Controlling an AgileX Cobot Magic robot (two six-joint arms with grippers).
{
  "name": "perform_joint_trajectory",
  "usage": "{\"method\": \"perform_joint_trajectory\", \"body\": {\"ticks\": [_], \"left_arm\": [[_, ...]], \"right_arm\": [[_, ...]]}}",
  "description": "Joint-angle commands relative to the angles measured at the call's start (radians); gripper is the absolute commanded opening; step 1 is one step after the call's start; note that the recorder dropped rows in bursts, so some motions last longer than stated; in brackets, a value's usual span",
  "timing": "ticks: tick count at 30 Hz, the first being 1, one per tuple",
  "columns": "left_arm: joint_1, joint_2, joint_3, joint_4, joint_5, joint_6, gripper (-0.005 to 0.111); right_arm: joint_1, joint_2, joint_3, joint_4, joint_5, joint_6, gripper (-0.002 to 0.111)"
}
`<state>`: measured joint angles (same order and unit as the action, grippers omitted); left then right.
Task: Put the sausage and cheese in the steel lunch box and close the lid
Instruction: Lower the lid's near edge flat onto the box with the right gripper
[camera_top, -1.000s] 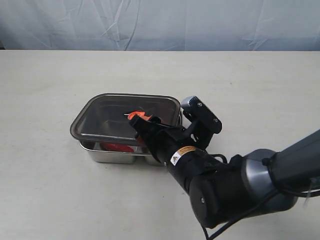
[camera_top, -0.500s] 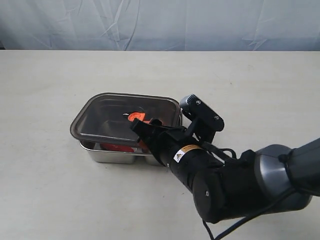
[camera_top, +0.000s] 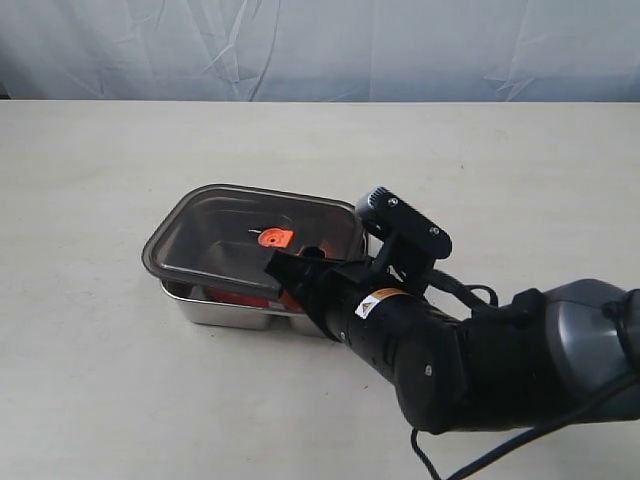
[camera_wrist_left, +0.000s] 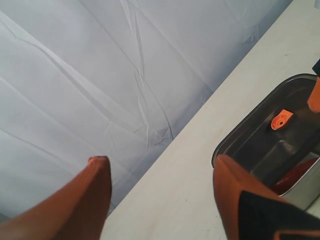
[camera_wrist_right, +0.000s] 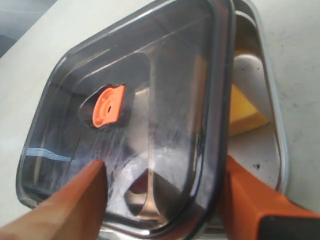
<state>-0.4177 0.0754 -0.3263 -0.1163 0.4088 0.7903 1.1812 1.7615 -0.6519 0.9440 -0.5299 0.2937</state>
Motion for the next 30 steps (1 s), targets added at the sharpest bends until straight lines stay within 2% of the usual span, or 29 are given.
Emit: {"method": "perform_joint_trajectory", "body": {"ticks": [1,13,30], "left_arm": [[-0.005,-0.006,-0.002,-0.013,0.005,-0.004,0.057],[-0.005,-0.006,-0.002,-0.013,0.005,-0.004,0.057],[-0.005,-0.006,-0.002,-0.013,0.005,-0.004,0.057]], "right_arm": [[-0.006,-0.013,0.012,0.031,0.063,-0.039,0.06],[-0.006,-0.062,0.012,0.041,0.081,-0.095,0.06],[-0.006,-0.093,0.012,0.207,0.157,-0.28,0.06]]}}
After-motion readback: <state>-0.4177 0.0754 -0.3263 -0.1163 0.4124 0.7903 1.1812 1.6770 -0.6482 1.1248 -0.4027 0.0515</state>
